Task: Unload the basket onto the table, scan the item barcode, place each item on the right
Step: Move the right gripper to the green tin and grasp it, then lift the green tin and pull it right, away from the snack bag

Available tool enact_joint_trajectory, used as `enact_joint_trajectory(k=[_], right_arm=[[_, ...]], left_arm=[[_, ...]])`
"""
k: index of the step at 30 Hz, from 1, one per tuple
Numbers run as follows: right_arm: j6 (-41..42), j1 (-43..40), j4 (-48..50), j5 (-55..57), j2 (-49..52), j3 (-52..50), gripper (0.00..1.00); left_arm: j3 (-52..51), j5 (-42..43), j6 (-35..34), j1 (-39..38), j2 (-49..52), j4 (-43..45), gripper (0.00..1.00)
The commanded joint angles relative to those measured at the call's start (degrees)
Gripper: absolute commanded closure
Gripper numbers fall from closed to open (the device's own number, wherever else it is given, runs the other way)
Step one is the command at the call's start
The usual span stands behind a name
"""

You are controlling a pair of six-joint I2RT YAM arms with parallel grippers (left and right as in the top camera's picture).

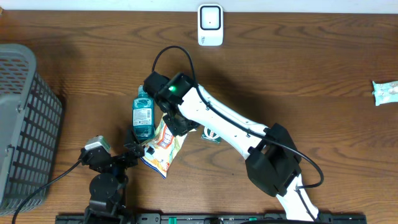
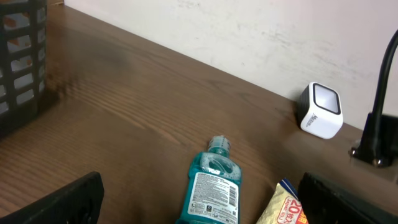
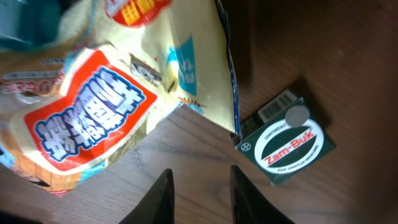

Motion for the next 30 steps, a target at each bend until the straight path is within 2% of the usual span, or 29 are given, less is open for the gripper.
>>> enact_joint_trajectory(k=[1, 15, 20, 26, 30], right_arm=[[3.5, 0.11, 1.03, 1.36, -0.17, -3.26, 0.8], [3.91, -0.61, 18.43, 6.84, -0.17, -17.94, 0.74], [6.36, -1.64, 18.08, 8.0, -0.17, -19.58, 0.77], [8.7, -1.97, 10.69, 8.61, -0.17, -19.78, 0.85], [10.75, -2.21, 4.61, 16.39, -0.22, -19.74, 0.87]], left_arm=[[-1.01, -0.33, -0.33, 0.07, -0.09, -1.42, 0.02], [-1.01, -0.33, -0.33, 0.07, -0.09, -1.42, 0.02], [-1.01, -0.35, -0.35, 0.07, -0.09, -1.42, 0.02], [-1.01, -0.35, -0.35, 0.07, -0.09, -1.42, 0.02], [-1.01, -0.33, -0.33, 0.07, -0.09, -1.42, 0.02]])
